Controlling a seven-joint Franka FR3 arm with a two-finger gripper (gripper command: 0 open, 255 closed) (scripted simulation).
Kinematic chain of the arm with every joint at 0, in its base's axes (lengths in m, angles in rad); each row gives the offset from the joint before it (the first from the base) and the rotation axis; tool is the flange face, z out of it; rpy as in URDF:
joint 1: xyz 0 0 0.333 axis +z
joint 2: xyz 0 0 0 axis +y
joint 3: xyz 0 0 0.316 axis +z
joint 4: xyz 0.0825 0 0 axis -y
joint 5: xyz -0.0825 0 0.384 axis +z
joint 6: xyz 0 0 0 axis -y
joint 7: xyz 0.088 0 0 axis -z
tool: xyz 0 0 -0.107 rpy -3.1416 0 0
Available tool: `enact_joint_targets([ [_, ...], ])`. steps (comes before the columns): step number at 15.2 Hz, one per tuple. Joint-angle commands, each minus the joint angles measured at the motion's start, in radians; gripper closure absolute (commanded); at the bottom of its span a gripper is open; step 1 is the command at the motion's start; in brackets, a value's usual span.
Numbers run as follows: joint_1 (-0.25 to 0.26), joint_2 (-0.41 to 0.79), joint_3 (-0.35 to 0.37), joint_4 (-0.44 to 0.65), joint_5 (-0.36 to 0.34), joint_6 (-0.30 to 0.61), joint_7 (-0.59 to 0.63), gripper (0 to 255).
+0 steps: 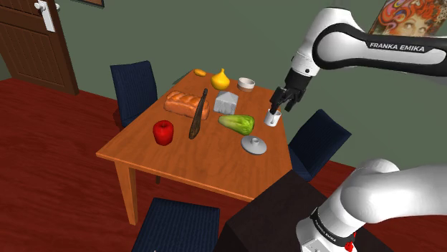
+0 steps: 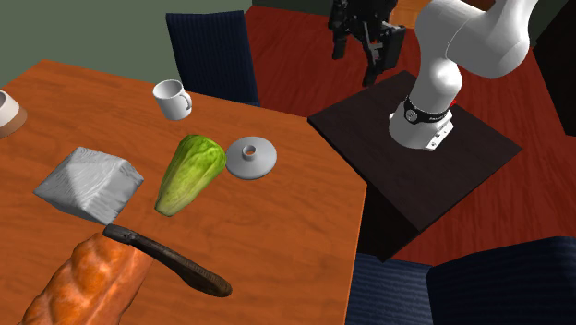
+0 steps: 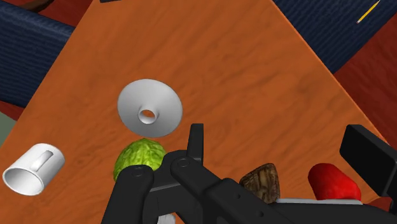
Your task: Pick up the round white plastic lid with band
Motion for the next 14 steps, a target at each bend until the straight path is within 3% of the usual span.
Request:
enact_joint_targets([
  [1, -0.009, 0.048, -0.019, -0.02, -0.012, 0.065, -0.025, 0],
  [14, -0.063, 0.448, -0.156, -0.031, -0.052, 0.444, -0.198, 0],
])
